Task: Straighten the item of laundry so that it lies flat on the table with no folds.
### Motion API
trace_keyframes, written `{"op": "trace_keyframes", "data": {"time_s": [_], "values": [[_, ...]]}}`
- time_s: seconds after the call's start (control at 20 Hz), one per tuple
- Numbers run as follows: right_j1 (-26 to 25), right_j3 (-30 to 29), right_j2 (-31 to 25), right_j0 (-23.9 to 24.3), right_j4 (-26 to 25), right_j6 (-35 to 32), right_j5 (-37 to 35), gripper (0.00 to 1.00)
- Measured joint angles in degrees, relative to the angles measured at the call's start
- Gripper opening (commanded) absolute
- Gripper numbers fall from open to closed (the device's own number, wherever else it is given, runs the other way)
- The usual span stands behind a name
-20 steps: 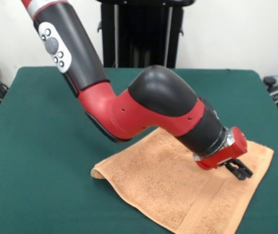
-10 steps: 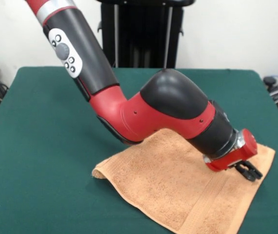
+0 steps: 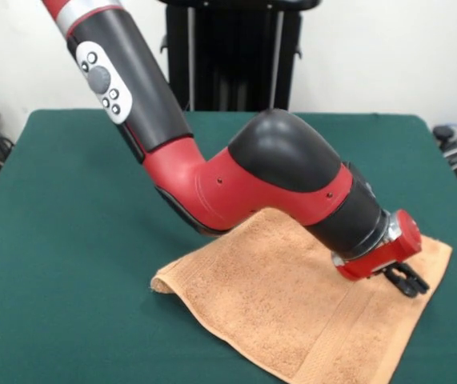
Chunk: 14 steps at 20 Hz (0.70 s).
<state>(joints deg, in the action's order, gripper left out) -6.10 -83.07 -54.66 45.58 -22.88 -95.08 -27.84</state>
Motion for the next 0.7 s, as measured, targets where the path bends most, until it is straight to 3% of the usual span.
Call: {"op": "trace_keyframes", "data": {"time_s": [0.7], "values": [[-1.13, 0.03, -0.03, -0.14, 0.07, 0.00, 0.35, 0.00]]}}
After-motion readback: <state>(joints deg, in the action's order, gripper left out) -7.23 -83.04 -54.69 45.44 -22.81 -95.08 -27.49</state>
